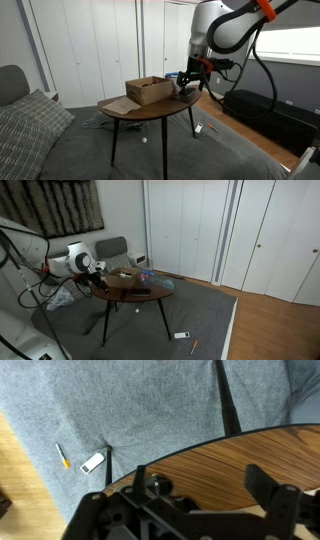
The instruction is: Place the pair of sunglasses on the right side of the table then pull the box forward
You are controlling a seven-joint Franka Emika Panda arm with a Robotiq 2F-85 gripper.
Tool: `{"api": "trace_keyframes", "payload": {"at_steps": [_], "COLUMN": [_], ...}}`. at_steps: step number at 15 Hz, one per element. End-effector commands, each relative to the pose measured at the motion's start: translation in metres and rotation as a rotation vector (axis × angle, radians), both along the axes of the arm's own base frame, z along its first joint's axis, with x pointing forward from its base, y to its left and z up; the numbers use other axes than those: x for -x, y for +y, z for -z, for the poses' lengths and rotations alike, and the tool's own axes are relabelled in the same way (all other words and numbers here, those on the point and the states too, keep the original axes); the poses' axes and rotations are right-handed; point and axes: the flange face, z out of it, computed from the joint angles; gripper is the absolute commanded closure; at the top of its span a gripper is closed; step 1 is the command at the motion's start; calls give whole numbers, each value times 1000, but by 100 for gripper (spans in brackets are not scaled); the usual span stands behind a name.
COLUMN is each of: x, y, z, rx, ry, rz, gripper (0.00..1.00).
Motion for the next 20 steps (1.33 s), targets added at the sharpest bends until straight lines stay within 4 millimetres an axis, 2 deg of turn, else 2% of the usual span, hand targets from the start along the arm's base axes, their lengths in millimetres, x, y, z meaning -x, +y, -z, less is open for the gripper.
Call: {"api": "trace_keyframes", "payload": {"at_steps": [1,7,12,20], "x": [0,-4,-34,-74], "y": [0,-2,-9,-33], "z": [0,0,2,38], "rx": [0,-12,-59,-61], "ry": [1,-22,-122,-118], "rz": [0,-14,-206,-393], "gripper": [0,0,0,0]}}
